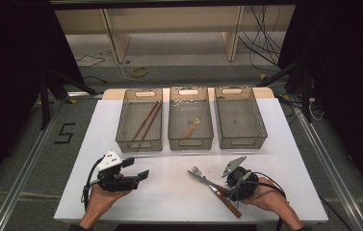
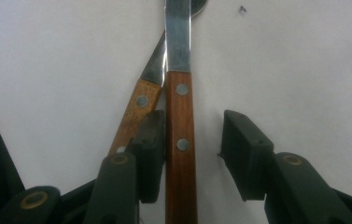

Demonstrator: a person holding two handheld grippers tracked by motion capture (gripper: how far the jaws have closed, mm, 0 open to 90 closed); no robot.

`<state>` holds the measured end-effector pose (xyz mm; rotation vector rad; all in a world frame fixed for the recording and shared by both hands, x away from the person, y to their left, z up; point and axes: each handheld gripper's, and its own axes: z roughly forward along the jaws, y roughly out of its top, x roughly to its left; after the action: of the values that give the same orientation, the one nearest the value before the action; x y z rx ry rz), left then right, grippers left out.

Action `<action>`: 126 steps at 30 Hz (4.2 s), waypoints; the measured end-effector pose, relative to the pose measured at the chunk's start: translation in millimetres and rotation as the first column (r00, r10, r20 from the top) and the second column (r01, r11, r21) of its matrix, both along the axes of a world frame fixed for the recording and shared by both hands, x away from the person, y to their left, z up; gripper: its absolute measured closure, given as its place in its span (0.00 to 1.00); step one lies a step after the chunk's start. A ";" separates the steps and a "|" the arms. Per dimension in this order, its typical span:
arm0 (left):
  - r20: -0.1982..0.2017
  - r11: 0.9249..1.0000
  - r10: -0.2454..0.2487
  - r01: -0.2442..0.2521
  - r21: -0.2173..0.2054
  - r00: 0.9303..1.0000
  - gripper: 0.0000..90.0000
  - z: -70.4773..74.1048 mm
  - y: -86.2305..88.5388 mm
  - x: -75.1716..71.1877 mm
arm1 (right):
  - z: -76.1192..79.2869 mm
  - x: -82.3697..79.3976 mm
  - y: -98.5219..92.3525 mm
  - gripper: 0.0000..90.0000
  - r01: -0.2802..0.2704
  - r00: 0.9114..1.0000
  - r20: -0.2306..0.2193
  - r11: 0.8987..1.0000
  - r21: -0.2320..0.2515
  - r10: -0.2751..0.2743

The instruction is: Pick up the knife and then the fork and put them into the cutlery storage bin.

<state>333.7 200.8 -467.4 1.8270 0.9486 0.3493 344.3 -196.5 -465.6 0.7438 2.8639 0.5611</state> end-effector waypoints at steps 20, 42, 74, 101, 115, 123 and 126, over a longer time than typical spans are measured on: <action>-0.004 1.000 0.001 -0.001 0.002 1.000 0.24 -1.3 0.9 0.6 | 2.3 0.7 6.4 0.84 0.019 0.999 -0.042 0.999 -0.036 -0.020; -0.004 1.000 0.002 -0.002 -0.002 1.000 0.25 -1.5 1.3 0.6 | 3.4 0.4 8.9 0.86 -0.023 0.999 -0.031 0.998 -0.061 0.021; 0.002 1.000 0.012 -0.012 -0.006 1.000 0.25 -1.2 2.9 0.8 | 13.4 6.7 1.8 0.86 0.010 1.000 -0.009 0.997 0.071 -0.009; 0.010 0.999 0.026 -0.026 -0.026 1.000 0.24 0.0 6.1 0.6 | 55.2 28.9 -18.4 0.86 0.107 0.991 0.049 0.958 0.267 -0.124; 0.033 0.998 0.024 -0.023 -0.051 0.999 0.24 2.4 9.2 -2.7 | 70.9 57.3 -29.1 0.86 0.171 0.976 0.076 0.937 0.304 -0.202; 0.036 0.999 0.015 -0.014 -0.043 0.999 0.24 2.6 9.8 -5.3 | 75.4 73.2 -36.1 0.86 0.214 0.966 0.070 0.923 0.319 -0.248; 0.039 0.999 0.020 -0.018 -0.044 0.999 0.24 2.8 11.6 -5.5 | 76.7 80.9 -39.3 0.86 0.234 0.959 0.078 0.918 0.321 -0.272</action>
<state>328.2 212.5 -464.6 1.7665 0.9399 0.3725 425.2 -235.8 -388.9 1.0677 2.5400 0.9904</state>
